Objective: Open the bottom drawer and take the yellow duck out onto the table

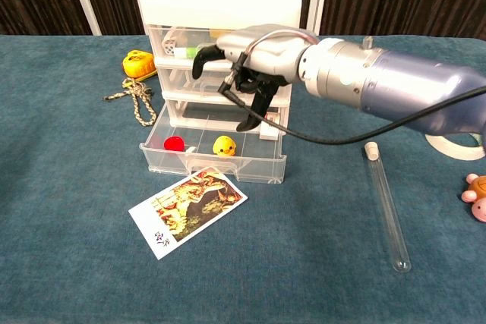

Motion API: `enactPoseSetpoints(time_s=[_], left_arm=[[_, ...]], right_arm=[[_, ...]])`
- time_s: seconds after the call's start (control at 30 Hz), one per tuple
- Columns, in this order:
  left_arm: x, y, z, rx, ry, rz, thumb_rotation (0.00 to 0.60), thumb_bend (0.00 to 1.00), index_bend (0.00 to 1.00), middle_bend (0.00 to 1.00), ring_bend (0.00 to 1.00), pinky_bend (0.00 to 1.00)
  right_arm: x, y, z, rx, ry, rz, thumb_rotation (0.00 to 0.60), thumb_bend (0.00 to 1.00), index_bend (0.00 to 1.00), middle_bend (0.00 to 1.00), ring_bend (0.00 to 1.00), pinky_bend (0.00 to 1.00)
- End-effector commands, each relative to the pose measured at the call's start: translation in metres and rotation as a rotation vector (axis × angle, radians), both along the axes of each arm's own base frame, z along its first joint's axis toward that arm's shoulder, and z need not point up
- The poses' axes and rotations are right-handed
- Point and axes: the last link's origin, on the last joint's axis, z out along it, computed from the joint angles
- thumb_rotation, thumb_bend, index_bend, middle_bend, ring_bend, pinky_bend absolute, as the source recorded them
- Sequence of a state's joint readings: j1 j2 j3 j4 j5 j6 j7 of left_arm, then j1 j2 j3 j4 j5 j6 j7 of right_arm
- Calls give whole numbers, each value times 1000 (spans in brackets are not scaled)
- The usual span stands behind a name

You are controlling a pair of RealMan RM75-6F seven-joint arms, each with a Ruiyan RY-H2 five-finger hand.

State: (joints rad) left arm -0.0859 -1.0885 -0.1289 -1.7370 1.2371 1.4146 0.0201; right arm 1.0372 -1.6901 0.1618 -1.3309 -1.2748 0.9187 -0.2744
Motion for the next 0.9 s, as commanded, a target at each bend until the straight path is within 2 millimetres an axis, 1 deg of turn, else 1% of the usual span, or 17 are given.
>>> enactPoseSetpoints(time_s=[0.03, 0.17, 0.3, 0.57, 0.7, 0.9], left_arm=[[0, 0, 0, 1, 1, 2, 600, 461, 0, 0, 0, 0], [0, 0, 0, 1, 0, 5, 600, 461, 0, 0, 0, 0], [0, 0, 0, -2, -1, 6, 600, 461, 0, 0, 0, 0], [-1, 0, 0, -4, -4, 10, 600, 462, 0, 0, 0, 0], [-1, 0, 0, -6, -5, 11, 600, 462, 0, 0, 0, 0], [-1, 0, 0, -11, -8, 15, 600, 461, 0, 0, 0, 0]], right_arm=[[-1, 3, -13, 6, 41, 51, 600, 181, 255, 1000, 1000, 1000], [-2, 2, -25, 49, 78, 40, 600, 180, 254, 1000, 1000, 1000], [1, -4, -29, 78, 107, 16, 600, 181, 254, 1000, 1000, 1000], [1, -12, -40, -11, 207, 75, 600, 187, 256, 1000, 1000, 1000], [1, -12, -44, -17, 221, 81, 600, 191, 263, 1000, 1000, 1000], [2, -15, -49, -20, 241, 82, 600, 190, 302, 1000, 1000, 1000]])
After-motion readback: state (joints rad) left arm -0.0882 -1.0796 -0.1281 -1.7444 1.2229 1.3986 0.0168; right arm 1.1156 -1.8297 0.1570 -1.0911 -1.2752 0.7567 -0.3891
